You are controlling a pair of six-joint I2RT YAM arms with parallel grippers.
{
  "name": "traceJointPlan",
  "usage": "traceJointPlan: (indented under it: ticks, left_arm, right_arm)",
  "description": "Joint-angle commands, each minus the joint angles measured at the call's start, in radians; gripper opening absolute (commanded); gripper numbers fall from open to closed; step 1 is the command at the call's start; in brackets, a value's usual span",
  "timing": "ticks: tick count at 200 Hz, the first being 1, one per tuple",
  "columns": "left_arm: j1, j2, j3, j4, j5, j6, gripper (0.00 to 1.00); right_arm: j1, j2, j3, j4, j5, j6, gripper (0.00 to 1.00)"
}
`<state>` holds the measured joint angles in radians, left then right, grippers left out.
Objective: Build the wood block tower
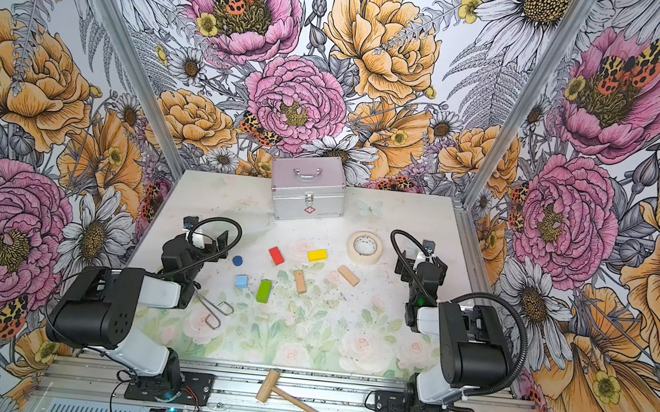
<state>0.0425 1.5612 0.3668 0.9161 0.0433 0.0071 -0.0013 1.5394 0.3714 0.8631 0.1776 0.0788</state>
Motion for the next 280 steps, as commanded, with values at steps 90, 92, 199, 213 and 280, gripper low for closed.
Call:
traceJointPlan:
  ticks: [90,92,199,213,280]
  left_arm:
    - [-0.021,-0.253,0.131,-0.382,-0.07,-0.025,0.94]
    - [-0.024,-0.26,0.133,-0.389,-0.07,-0.026,0.94]
    - [-0.38,-0.214,0.614,-0.862,0.296,-0.169,0.77]
    - [-0.435,-0.141,0.682,-0.905,0.359,-0.172,0.76]
    - [-0.567,0.247,0.949,-1.017,0.499,-0.209,0.51]
  right_arm:
    - [-0.002,-0.165,0.216,-0.452,0.03,0.036,0.95]
    - [-0.001,-0.168,0.222,-0.466,0.028,0.038,0.95]
    - [0.215,-0.333,0.542,-1.215,-0.129,0.423,0.63]
    - [0.254,-0.346,0.505,-1.217,-0.183,0.473,0.56]
    - [0.43,-0.417,0.313,-1.221,-0.146,0.671,0.43]
